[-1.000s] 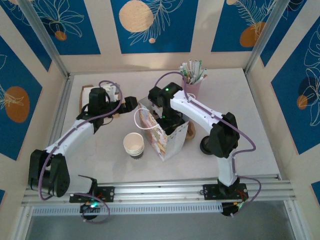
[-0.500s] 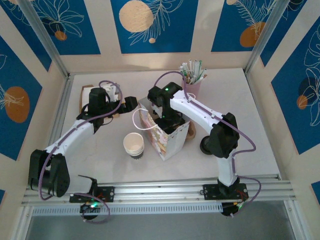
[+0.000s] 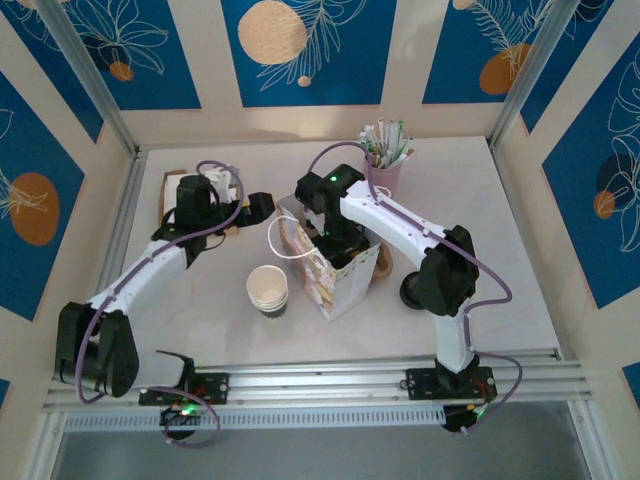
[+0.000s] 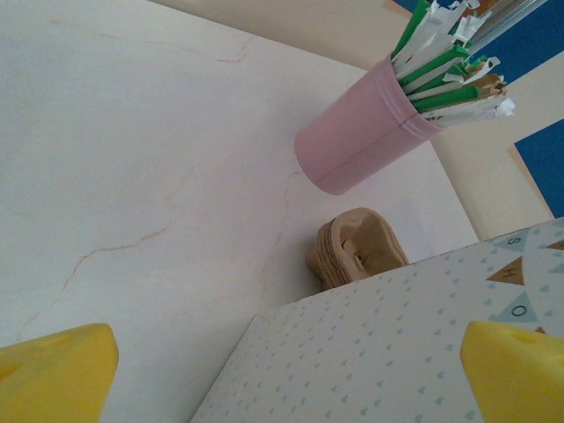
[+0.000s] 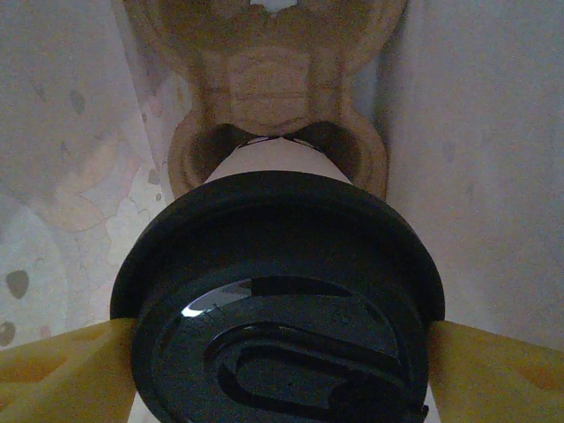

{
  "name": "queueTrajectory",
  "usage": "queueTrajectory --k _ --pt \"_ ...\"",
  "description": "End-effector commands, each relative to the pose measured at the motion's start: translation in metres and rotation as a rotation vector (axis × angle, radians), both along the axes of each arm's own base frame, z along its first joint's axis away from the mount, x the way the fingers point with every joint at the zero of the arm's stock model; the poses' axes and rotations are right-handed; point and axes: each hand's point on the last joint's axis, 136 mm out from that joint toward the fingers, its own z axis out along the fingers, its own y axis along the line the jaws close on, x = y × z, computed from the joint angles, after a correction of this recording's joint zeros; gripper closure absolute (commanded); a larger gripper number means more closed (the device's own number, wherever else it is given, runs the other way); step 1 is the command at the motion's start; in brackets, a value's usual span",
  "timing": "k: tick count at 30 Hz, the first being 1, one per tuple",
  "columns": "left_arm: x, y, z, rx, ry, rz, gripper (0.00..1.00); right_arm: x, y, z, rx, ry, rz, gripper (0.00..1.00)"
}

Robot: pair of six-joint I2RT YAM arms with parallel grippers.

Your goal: Pack the takeout coffee

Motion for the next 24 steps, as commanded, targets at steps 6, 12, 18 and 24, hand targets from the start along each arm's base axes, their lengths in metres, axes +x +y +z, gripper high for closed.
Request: queueTrajectory --k 6,12,18,24 --pt "-0.006 0.006 0.034 0.009 -0.081 0.018 0.00 0.000 -0.005 0.020 0.009 -0.037 -0.018 0.15" --pt "-0.013 0.012 0.057 0.028 -0.112 0.031 0.00 -0.001 -0.006 0.024 0.014 -0.046 -0.020 0.14" --pt "-0.024 0.001 0.089 -0.040 -0.149 -0.032 0.00 0.000 -0.005 0.023 0.017 -0.048 -0.021 0.14" --pt "-0.029 -0.018 0.095 -0.071 -0.096 -0.148 0.07 -0.001 -0.005 0.025 0.020 -0.051 -0.020 0.14"
